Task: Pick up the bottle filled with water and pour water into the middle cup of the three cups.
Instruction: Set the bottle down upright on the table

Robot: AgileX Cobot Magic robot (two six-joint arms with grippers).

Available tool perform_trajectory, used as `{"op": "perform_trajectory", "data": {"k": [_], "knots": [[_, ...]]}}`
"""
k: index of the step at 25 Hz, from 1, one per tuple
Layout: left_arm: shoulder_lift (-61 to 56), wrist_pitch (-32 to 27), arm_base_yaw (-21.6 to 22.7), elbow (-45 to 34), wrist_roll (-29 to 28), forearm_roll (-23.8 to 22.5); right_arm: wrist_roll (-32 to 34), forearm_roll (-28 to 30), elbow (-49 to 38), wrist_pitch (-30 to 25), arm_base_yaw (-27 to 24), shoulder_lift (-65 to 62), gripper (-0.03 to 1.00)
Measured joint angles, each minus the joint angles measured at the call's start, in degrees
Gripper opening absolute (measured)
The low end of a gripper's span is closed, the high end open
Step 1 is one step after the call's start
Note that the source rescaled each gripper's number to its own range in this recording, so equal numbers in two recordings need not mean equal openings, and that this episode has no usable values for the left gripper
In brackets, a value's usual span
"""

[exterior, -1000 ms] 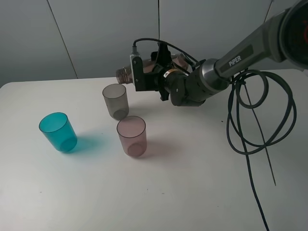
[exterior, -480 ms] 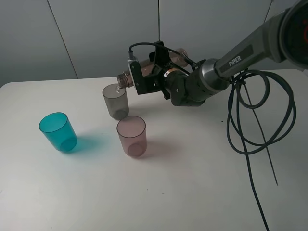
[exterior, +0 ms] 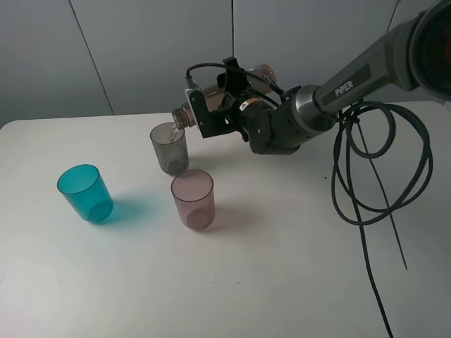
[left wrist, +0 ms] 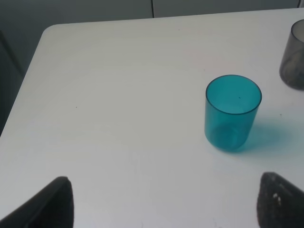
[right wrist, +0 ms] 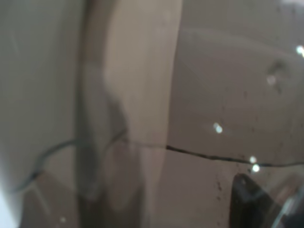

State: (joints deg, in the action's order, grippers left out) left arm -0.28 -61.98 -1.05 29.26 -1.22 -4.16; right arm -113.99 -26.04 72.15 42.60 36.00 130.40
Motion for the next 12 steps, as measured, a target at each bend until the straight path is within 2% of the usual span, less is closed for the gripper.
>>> {"op": "perform_trajectory", "data": {"k": [12], "knots": [[0.00, 0.00, 0.00, 0.00, 0.00, 0.00, -5.13, 0.00, 0.37, 0.55, 0.00, 0.00, 0.00]]}}
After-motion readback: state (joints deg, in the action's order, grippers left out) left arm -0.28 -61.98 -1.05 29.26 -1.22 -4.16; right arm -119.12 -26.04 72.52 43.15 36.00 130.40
